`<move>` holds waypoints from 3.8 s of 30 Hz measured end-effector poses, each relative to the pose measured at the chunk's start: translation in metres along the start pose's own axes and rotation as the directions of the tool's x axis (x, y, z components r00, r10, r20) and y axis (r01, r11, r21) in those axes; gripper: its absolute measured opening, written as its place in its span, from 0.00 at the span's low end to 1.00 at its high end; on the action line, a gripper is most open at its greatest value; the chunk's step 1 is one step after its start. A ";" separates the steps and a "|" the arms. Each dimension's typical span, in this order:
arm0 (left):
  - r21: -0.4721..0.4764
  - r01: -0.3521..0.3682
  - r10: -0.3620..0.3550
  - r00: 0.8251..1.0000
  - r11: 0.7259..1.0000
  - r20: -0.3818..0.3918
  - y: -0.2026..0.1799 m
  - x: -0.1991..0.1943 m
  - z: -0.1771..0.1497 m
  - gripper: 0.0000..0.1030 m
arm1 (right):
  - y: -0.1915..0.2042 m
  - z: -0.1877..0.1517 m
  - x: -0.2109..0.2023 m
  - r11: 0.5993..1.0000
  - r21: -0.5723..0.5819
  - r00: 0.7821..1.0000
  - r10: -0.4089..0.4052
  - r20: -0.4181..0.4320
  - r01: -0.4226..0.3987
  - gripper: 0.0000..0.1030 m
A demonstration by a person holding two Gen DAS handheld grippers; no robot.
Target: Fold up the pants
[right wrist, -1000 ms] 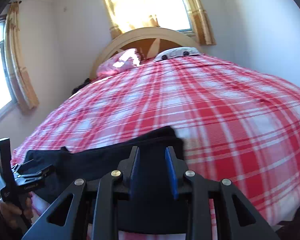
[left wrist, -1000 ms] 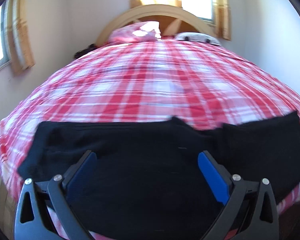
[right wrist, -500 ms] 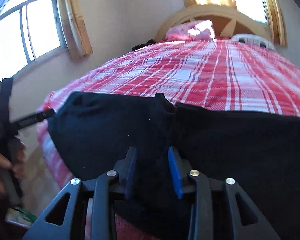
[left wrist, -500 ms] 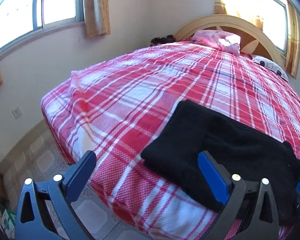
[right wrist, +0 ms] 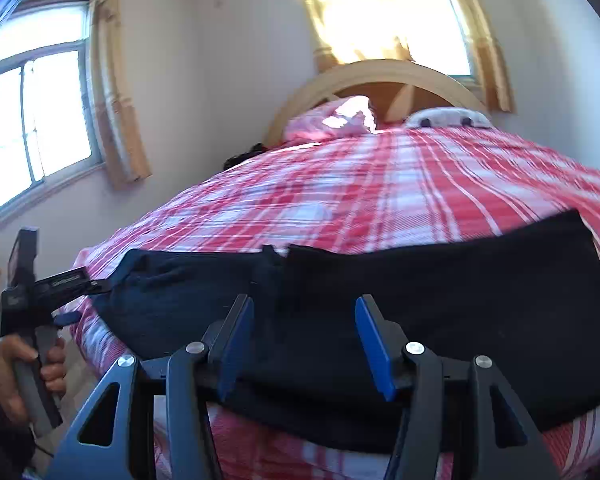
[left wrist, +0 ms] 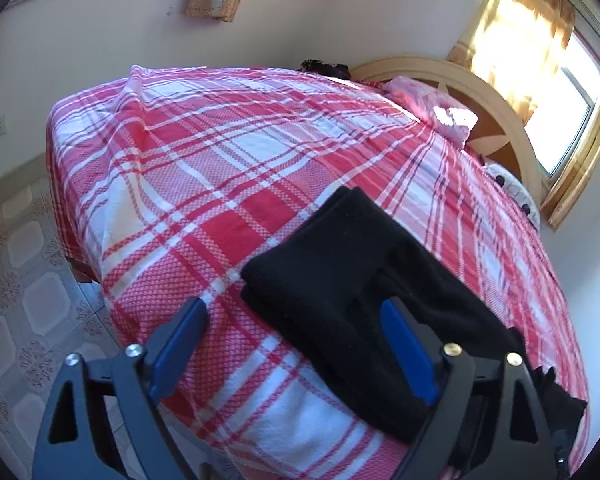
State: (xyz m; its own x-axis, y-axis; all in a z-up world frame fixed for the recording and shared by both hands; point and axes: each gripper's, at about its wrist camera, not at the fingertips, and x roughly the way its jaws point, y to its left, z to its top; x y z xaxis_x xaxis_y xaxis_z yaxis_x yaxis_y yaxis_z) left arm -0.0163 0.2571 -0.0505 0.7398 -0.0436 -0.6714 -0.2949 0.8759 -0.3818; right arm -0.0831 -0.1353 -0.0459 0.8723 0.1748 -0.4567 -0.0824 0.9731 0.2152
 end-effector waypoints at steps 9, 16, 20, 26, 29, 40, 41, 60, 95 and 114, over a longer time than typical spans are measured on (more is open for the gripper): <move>-0.056 0.114 -0.116 0.993 0.992 -0.036 -0.003 0.005 -0.003 0.75 | -0.019 -0.008 0.007 0.998 0.064 0.999 -0.010 -0.050 0.013 0.54; -0.063 0.148 -0.152 0.986 0.987 -0.061 -0.014 -0.002 -0.010 0.72 | -0.019 -0.010 0.008 0.998 0.058 0.999 -0.012 -0.041 0.015 0.55; -0.156 0.137 -0.148 0.987 0.978 -0.056 -0.006 0.002 -0.012 0.71 | -0.020 -0.011 0.008 0.998 0.063 0.999 -0.005 -0.040 0.008 0.55; -0.234 0.152 -0.162 0.986 0.960 -0.025 -0.001 0.013 -0.002 0.71 | -0.020 -0.011 0.007 0.998 0.058 0.999 -0.007 -0.035 0.009 0.55; -0.280 0.166 -0.172 0.985 0.945 0.003 0.002 0.015 -0.001 0.67 | -0.022 -0.011 0.006 0.998 0.070 1.000 0.001 -0.031 0.001 0.55; -0.026 0.181 -0.179 0.981 0.983 0.082 -0.038 -0.009 0.007 0.18 | -0.031 -0.003 0.001 0.991 0.130 0.998 0.039 -0.044 -0.033 0.55; 0.029 0.198 -0.200 0.975 0.980 0.099 -0.052 -0.016 0.010 0.18 | -0.036 0.000 -0.003 0.988 0.150 0.998 0.044 -0.033 -0.038 0.55; 0.797 0.481 -0.580 0.787 0.366 -0.209 -0.316 -0.070 -0.182 0.18 | -0.185 0.018 -0.118 0.864 0.494 0.977 -0.174 0.122 0.092 0.55; 0.759 0.304 -0.295 0.943 0.576 -0.153 -0.240 -0.033 -0.132 0.80 | -0.145 0.025 -0.063 0.949 0.267 0.980 -0.130 -0.151 0.167 0.19; 0.764 0.259 -0.294 0.951 0.590 -0.096 -0.234 -0.034 -0.118 0.86 | -0.134 0.012 -0.109 0.885 0.157 0.897 -0.440 -0.031 0.439 0.28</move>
State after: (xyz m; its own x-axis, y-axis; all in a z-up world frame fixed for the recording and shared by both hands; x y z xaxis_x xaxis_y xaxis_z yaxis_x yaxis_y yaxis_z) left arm -0.0441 -0.0031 -0.0137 0.7321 -0.3447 -0.5875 0.4800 0.8730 0.0860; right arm -0.1611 -0.2861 -0.0145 0.8041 -0.2667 -0.5313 0.3861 0.9139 0.1256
